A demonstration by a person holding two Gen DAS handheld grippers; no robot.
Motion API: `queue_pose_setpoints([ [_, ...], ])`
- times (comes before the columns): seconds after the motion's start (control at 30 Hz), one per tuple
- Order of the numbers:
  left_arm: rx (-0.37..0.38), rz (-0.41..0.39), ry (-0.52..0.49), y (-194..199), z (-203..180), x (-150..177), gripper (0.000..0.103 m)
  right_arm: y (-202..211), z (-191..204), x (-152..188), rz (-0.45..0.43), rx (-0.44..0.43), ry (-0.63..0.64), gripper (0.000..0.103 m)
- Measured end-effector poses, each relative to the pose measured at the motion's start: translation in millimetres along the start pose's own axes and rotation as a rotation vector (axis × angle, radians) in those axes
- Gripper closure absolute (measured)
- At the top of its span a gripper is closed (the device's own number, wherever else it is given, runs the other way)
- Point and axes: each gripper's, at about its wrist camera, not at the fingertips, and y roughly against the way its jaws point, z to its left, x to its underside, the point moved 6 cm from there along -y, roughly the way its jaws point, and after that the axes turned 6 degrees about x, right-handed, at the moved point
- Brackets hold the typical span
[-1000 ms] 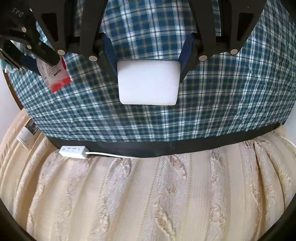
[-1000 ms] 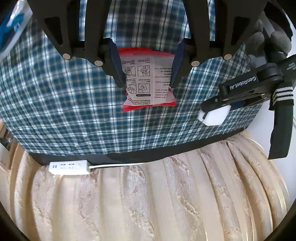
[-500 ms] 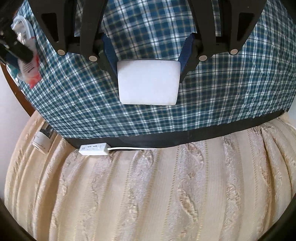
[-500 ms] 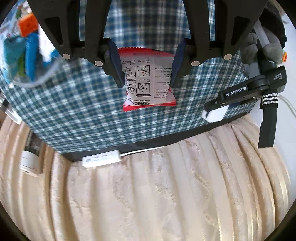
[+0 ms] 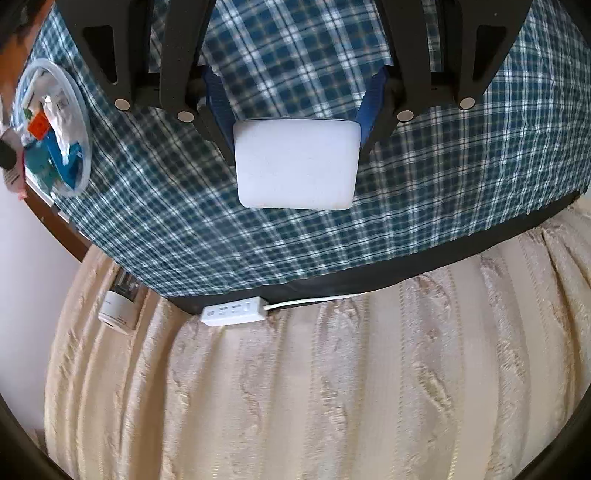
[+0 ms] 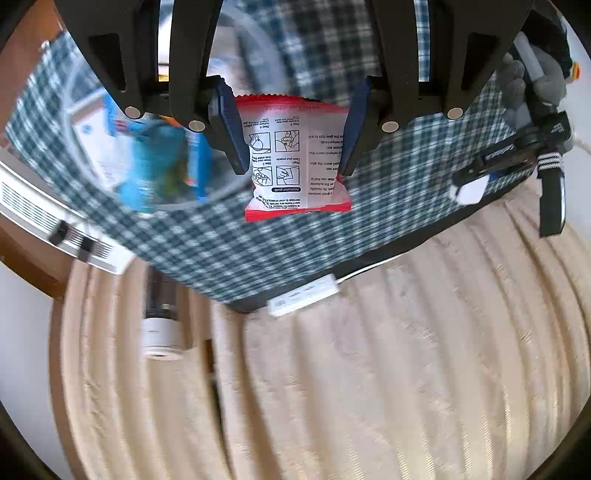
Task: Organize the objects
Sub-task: 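Carry the red packet into the clear bowl with the right gripper while the left gripper holds the sponge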
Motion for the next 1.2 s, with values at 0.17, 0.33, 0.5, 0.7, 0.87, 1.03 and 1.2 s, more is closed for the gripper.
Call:
queue_pose_setpoints([
  [0.17, 0.014, -0.001, -0.035, 2, -16, 4, 0.040, 16, -37, 5, -0.014, 0.067, -0.045, 0.052],
  [0.33, 0.025, 0.003, -0.067, 1, -29, 7, 0.040, 26, -71, 13, -0.008, 0.124, -0.086, 0.052],
  [0.5, 0.032, 0.013, -0.084, -1, -37, 11, 0.040, 31, -101, 23, 0.001, 0.169, -0.134, 0.052],
  [0.7, 0.047, 0.020, -0.092, -1, -42, 14, 0.040, 34, -131, 27, 0.003, 0.218, -0.175, 0.052],
  [0.87, 0.064, 0.031, -0.094, -3, -46, 16, 0.040, 22, -151, 33, 0.024, 0.259, -0.182, 0.052],
  [1.03, 0.074, 0.029, -0.099, -2, -49, 15, 0.040, 5, -164, 39, 0.042, 0.310, -0.147, 0.052],
  [1.2, 0.094, 0.030, -0.104, 2, -51, 15, 0.040, -9, -171, 41, 0.045, 0.350, -0.070, 0.052],
])
